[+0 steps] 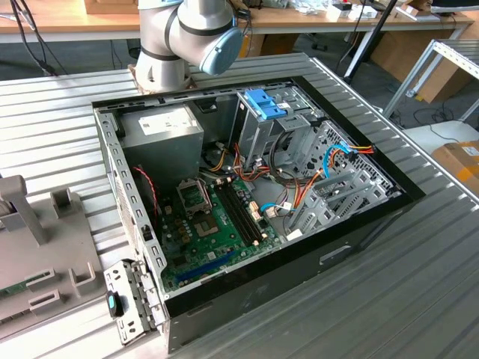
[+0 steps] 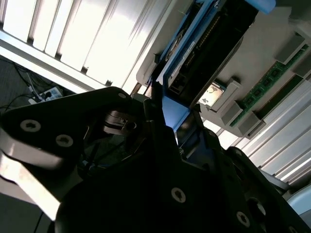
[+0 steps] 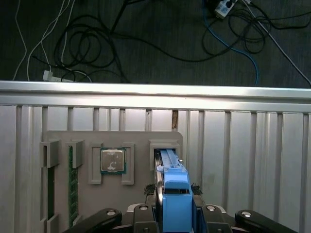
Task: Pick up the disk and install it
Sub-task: 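Pick up the disk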
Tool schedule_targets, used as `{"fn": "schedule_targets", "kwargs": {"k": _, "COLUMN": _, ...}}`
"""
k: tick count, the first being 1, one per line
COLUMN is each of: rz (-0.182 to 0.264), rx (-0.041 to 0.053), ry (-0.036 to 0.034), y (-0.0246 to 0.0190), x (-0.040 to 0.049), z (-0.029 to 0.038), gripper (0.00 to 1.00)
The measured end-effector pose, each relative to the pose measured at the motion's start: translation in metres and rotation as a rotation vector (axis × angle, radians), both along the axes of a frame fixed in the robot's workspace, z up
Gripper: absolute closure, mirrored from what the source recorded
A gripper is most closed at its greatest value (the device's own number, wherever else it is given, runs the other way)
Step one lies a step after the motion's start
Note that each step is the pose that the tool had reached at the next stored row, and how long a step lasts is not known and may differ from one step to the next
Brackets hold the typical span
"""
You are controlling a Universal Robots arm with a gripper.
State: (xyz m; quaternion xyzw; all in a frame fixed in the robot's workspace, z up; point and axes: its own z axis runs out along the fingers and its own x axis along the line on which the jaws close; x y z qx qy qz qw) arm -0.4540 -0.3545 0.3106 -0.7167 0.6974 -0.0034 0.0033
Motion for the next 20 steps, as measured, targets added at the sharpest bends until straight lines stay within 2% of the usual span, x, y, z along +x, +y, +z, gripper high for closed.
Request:
{"fn": "schedule_targets", "kwargs": {"k": 3, "rz": 0.0, "rx": 0.0004, "ry": -0.0009, "y": 0.0, "x": 0.0001, "z": 0.0022, "gripper": 0.64}}
{"fn": "schedule_targets", "kwargs": {"k": 4, "rz": 0.0, "rx": 0.0001, "ry": -0.0003, "y": 0.0, "x": 0.0, "z": 0.0126, "gripper": 0.64}}
{"fn": "schedule_targets", "kwargs": {"k": 6, "rz": 0.0, "rx": 0.0, "ry": 0.0, "y": 0.0, "x": 0.0, "z": 0.0232, "gripper": 0.64}}
{"fn": "schedule_targets", "kwargs": {"k": 7, "rz": 0.0, "rx": 0.0, "ry": -0.0001, "y": 0.0, "x": 0.0, "z": 0.0341, "gripper": 0.64}}
{"fn": "schedule_targets", "kwargs": {"k": 8, "rz": 0.0, "rx": 0.0, "ry": -0.0001, "y": 0.0, "x": 0.0, "z": 0.048, "gripper": 0.64}}
{"fn": "schedule_targets", "kwargs": {"k": 10, "rz": 0.0, "rx": 0.0, "ry": 0.0, "y": 0.0, "x": 0.0, "z": 0.0595, "gripper": 0.64}}
{"fn": "schedule_targets", "kwargs": {"k": 11, "rz": 0.0, "rx": 0.0, "ry": 0.0, "y": 0.0, "x": 0.0, "z": 0.0761, "gripper": 0.64}}
{"fn": "schedule_targets", "kwargs": {"k": 13, "rz": 0.0, "rx": 0.0001, "ry": -0.0002, "y": 0.0, "x": 0.0, "z": 0.0988, "gripper": 0.64}}
{"fn": "schedule_targets", "kwargs": {"k": 16, "rz": 0.0, "rx": 0.0, "ry": 0.0, "y": 0.0, "x": 0.0, "z": 0.1181, "gripper": 0.64}}
{"fn": "schedule_targets", "kwargs": {"k": 20, "rz": 0.0, "rx": 0.0, "ry": -0.0001, "y": 0.0, "x": 0.0, "z": 0.1389, "gripper": 0.64}}
